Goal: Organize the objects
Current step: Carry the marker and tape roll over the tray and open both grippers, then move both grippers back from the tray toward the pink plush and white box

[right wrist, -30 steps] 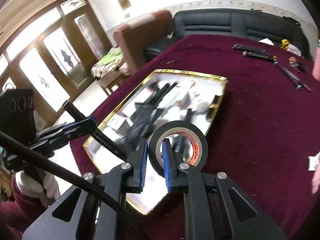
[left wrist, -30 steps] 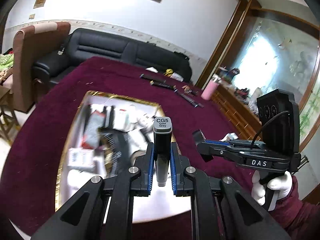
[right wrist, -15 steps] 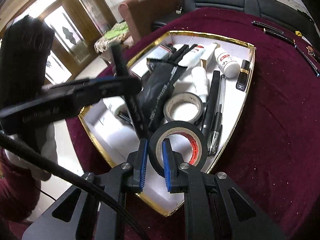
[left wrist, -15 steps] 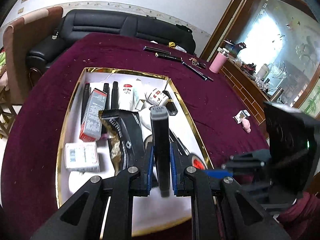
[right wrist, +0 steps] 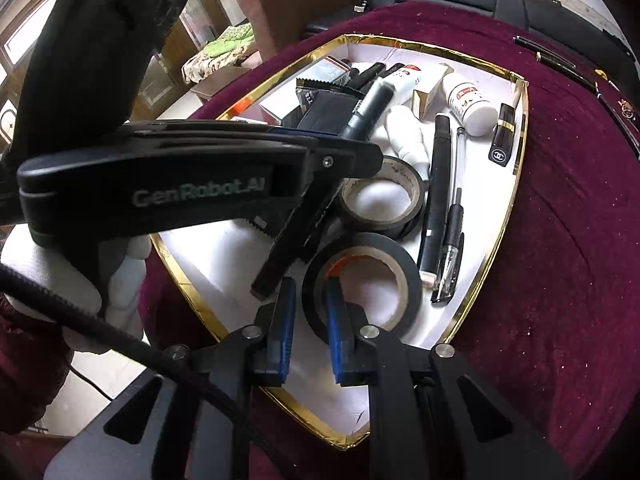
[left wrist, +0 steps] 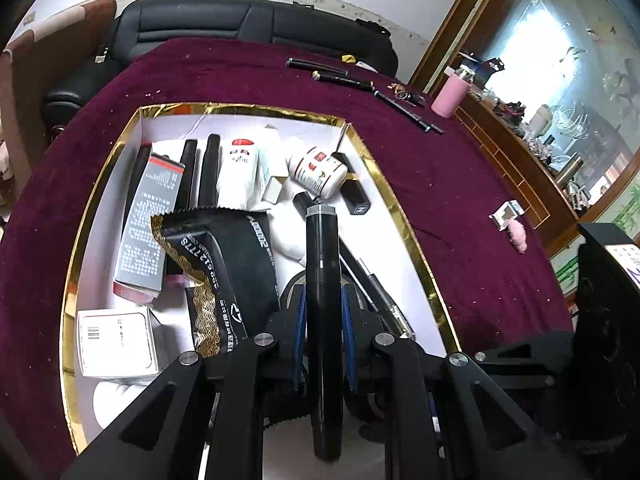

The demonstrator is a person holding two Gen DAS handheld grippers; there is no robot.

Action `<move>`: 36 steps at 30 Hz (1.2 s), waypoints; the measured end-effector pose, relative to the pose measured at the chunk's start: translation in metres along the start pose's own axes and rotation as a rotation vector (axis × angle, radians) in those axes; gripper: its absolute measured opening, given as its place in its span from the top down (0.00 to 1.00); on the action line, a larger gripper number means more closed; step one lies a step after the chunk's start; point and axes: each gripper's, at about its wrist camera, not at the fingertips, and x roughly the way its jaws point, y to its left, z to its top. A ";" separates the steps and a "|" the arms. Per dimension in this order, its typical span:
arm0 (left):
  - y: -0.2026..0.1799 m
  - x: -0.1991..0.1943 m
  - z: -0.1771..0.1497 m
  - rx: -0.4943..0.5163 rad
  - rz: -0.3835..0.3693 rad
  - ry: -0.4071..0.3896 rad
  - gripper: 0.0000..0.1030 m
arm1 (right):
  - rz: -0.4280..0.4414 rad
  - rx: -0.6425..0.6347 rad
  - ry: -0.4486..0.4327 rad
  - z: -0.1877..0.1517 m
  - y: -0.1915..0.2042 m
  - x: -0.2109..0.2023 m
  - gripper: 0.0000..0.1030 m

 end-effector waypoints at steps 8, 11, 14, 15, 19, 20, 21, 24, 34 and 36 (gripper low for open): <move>-0.001 -0.024 -0.001 -0.006 0.027 -0.071 0.43 | -0.009 -0.028 -0.018 -0.003 0.009 -0.007 0.81; -0.005 -0.041 -0.001 0.006 -0.008 -0.124 0.35 | -0.028 -0.037 -0.055 -0.006 0.012 -0.018 0.81; -0.001 -0.065 -0.005 -0.010 -0.110 -0.221 0.20 | -0.068 -0.046 -0.108 -0.009 0.011 -0.035 0.79; 0.001 -0.071 -0.005 -0.025 -0.144 -0.251 0.17 | -0.086 -0.045 -0.126 -0.010 0.009 -0.041 0.77; 0.008 -0.091 -0.002 -0.111 -0.268 -0.356 0.02 | -0.185 -0.023 -0.194 -0.005 -0.001 -0.057 0.75; 0.009 -0.095 0.000 -0.129 -0.284 -0.376 0.02 | -0.216 -0.014 -0.209 -0.005 -0.006 -0.061 0.75; 0.008 -0.098 0.002 -0.145 -0.288 -0.393 0.02 | -0.256 -0.001 -0.228 -0.007 -0.010 -0.069 0.73; 0.001 -0.100 0.005 -0.154 -0.252 -0.429 0.02 | -0.387 0.038 -0.282 -0.009 -0.031 -0.083 0.60; -0.063 -0.084 0.014 0.019 -0.138 -0.414 0.02 | -0.625 0.182 -0.344 -0.039 -0.094 -0.129 0.49; -0.078 -0.077 0.016 0.055 -0.137 -0.396 0.02 | -0.638 0.205 -0.340 -0.044 -0.104 -0.130 0.49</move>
